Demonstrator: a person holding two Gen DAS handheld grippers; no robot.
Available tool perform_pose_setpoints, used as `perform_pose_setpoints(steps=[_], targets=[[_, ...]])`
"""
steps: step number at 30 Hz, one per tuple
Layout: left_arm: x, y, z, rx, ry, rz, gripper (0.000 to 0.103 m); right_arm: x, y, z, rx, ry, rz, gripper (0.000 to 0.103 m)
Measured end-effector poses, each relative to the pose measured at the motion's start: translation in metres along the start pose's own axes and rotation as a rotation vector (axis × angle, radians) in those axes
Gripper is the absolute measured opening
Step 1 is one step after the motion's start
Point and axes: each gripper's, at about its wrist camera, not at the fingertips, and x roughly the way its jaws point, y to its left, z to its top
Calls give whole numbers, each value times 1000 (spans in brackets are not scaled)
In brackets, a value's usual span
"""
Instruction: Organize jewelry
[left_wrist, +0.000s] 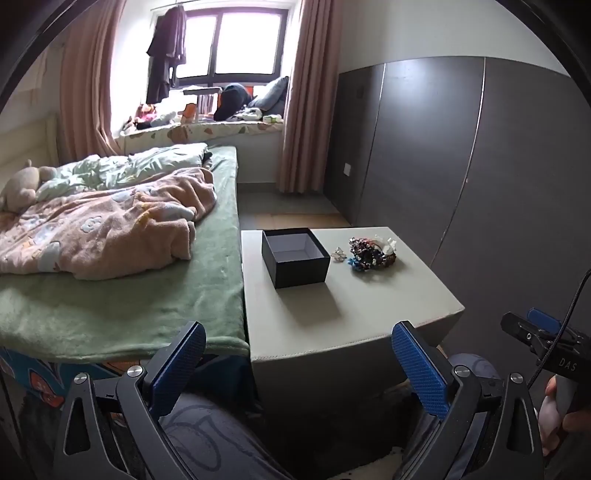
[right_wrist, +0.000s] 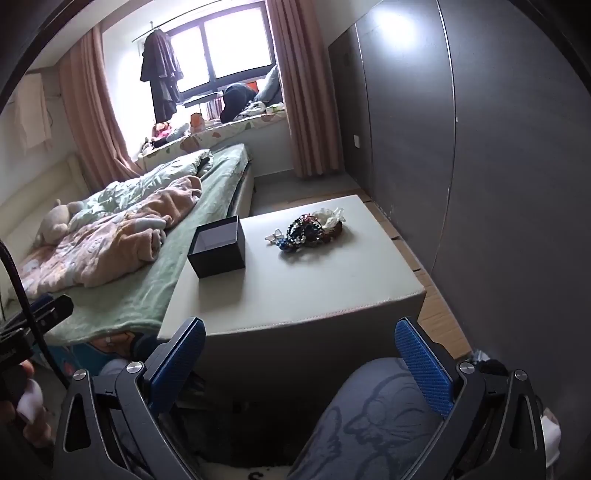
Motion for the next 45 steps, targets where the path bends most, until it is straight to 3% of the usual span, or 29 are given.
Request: perform_pose_setpoints(steps=[19,45], targets=[[-12,-2,-2,5,-10,9,101,-9,19,2,-32,-8,25,103],[-25,-24,8,55,-8,4,101,-13,7,9,13,-23,26,103]])
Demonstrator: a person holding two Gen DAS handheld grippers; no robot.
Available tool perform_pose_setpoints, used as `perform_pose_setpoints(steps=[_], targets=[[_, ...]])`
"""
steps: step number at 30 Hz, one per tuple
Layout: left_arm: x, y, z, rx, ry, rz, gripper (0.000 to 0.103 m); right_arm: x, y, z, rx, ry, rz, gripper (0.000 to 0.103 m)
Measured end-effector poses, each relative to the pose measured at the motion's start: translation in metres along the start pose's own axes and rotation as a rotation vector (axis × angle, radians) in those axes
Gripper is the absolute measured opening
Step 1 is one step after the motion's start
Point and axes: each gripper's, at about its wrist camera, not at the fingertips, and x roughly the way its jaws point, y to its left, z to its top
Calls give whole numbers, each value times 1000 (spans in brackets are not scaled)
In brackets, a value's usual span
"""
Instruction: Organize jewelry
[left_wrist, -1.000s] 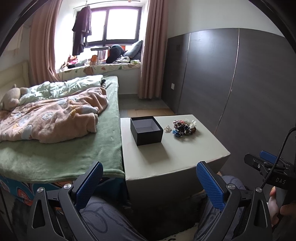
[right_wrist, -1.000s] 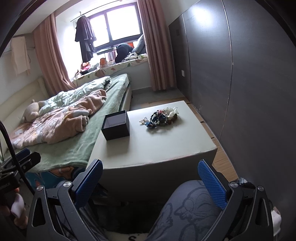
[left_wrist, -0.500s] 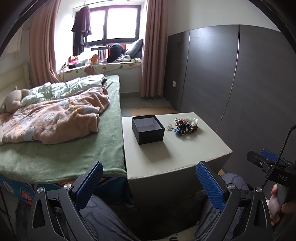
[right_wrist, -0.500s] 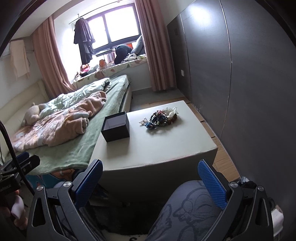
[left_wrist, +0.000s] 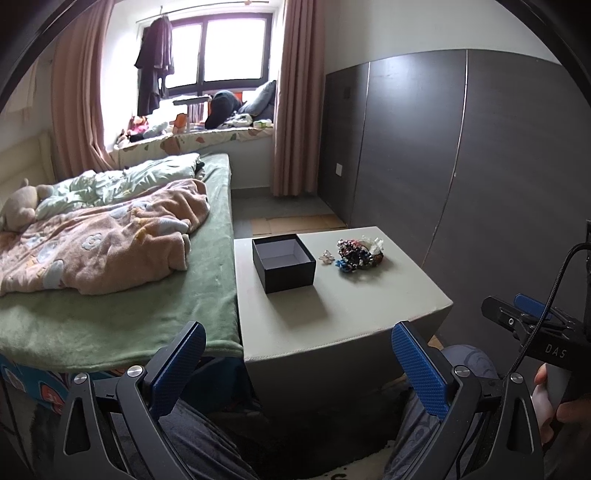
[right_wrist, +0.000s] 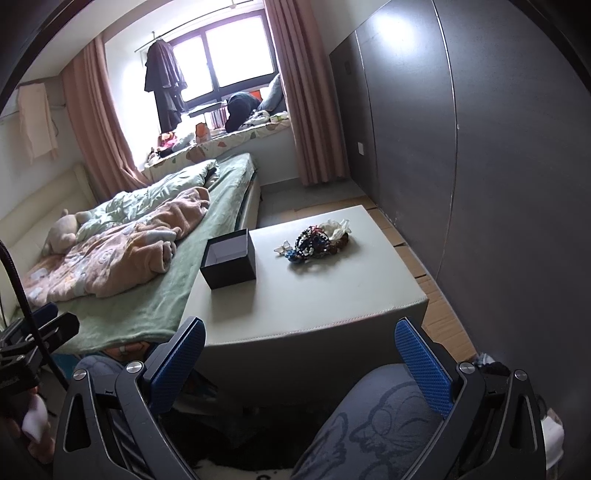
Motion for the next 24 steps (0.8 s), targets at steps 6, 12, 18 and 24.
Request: perform_pose_setpoints(steps=[6,12,18,24], targets=[[-2,4,0,-17,-12,4,101,-3,4,2,-20,2,0,103],[2,12,1,-38,-5,9,101,-3,6,6,-45,7,-11,103],[0,18,5,-46,-21,18,101,-4,10,9,-58,1,-16,103],[4,22,15,-48,-39,24,101,6,15,17,-76,10,-11,103]])
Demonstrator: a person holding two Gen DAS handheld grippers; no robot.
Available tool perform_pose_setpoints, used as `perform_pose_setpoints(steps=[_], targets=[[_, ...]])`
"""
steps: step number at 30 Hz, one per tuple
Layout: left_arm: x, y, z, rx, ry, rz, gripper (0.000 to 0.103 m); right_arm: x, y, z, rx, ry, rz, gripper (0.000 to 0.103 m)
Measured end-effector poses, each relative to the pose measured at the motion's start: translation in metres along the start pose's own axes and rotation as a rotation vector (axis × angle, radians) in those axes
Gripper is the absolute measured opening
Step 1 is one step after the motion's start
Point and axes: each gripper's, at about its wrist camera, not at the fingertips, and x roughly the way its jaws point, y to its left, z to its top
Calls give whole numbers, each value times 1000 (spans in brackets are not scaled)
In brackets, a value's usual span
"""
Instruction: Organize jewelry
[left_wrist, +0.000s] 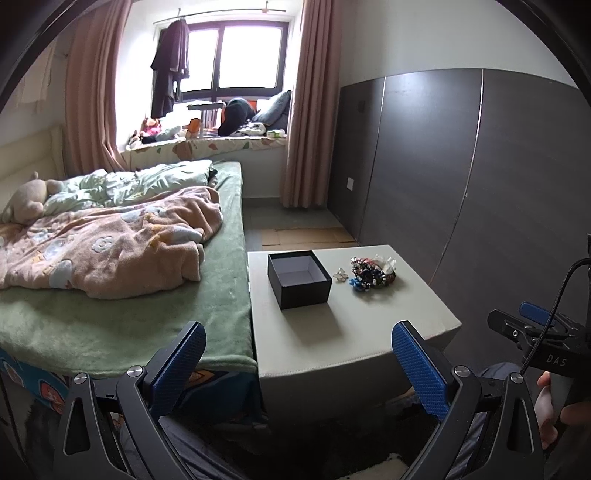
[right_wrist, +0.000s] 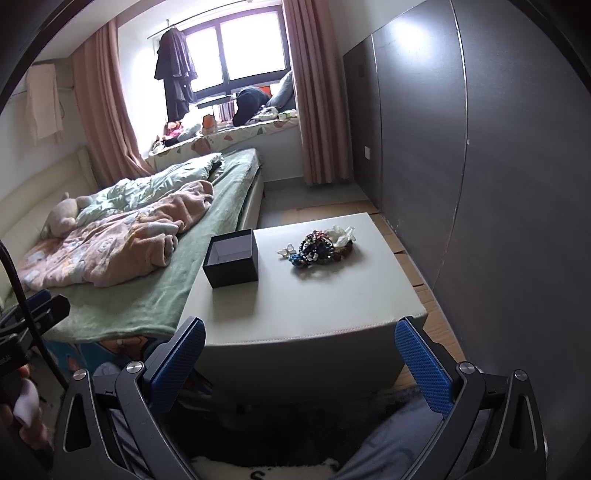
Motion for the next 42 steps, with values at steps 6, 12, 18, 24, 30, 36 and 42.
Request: perform_pose_setpoints(steps=[6,12,18,24,30,36,42], targets=[[31,2,23,-13,35,-13,101,18,-3,15,4,11,6,103],[74,-6,43,-22,88,-70,101,42,-23,36,46,19,19,103],[125,-30,58,-5,116,-117,100,78,-51,52,102,68,15,103],[181,-56,68,5,191,-150,99,116,-86,60,155,122,-18,103],[231,-88,70,71,275,-217,79,142,-116,56,211,161,-12,103],[280,-115,61,141,373,-271,58,165,-135,48,260,185,-22,92],[323,-133,54,169,453,-319,39,180,-141,35,290,205,-8,81]])
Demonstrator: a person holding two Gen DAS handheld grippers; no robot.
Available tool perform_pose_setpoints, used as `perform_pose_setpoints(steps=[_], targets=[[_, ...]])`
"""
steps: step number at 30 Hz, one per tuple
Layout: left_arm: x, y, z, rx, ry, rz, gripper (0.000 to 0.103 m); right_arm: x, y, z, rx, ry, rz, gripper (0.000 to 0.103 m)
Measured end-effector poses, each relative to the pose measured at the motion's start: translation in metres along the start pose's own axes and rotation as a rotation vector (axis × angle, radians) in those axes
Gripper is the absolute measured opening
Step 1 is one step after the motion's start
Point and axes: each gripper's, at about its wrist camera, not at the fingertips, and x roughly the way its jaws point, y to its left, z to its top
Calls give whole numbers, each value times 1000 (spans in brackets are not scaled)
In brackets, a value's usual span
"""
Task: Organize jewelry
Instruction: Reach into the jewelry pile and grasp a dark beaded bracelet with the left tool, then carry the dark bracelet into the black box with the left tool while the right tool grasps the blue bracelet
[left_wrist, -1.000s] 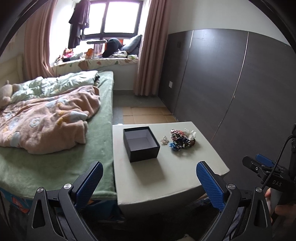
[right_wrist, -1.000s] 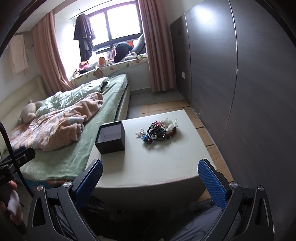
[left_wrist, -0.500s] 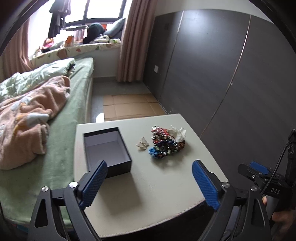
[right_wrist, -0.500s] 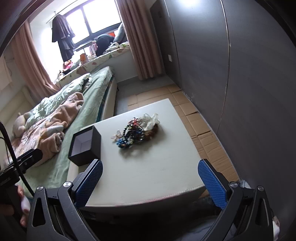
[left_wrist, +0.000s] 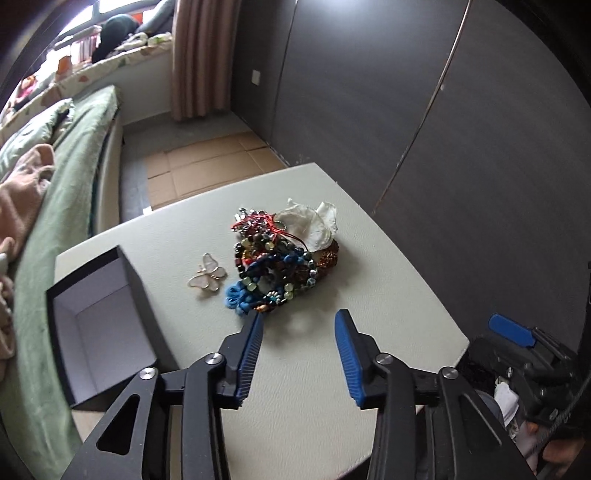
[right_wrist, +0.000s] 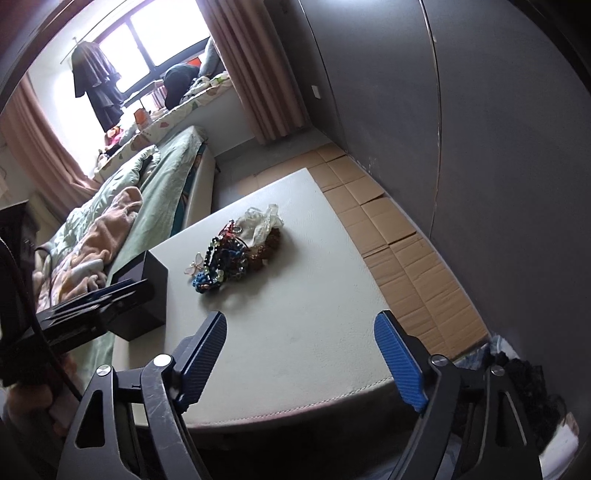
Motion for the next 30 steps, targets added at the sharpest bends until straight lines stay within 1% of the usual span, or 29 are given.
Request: perform_pose_setpoints(steps=[1,4,8,10,12,13,14,15,16,17,20,23,26,28,30], targets=[[7,0,3,5,12,-1,38,4,0,-1,2,8,-3,81],[25,0,10,20,39,7,38,11,0,-4,-2,22,-7,81],[45,4,15,8,60,11,36,18,2,-2,-7,28,-13,80],[56,5,16,10,72,12,35,22,2,2,-12,25,-22,77],[65,4,17,19,90,26,35,26,-1,7,-5,30,-30,73],[71,4,17,17,105,35,33,29,-2,7,-4,34,-30,72],[74,4,18,15,110,35,25,31,-3,9,-1,40,-32,70],[78,4,19,17,112,36,21,33,-6,10,11,41,-33,70],[82,4,19,22,117,46,13,34,-11,12,31,39,-28,70],[83,4,20,25,122,62,8,35,-15,12,60,37,-19,70],[80,7,21,11,126,74,8,42,-18,12,89,56,-2,70],[65,9,25,-6,100,54,8,47,-14,9,82,69,14,70],[46,10,31,-9,64,45,8,52,-9,7,112,85,65,68],[35,11,34,-10,44,40,8,57,-5,8,126,97,106,62],[23,13,38,-12,30,40,8,64,-1,9,145,115,144,54]])
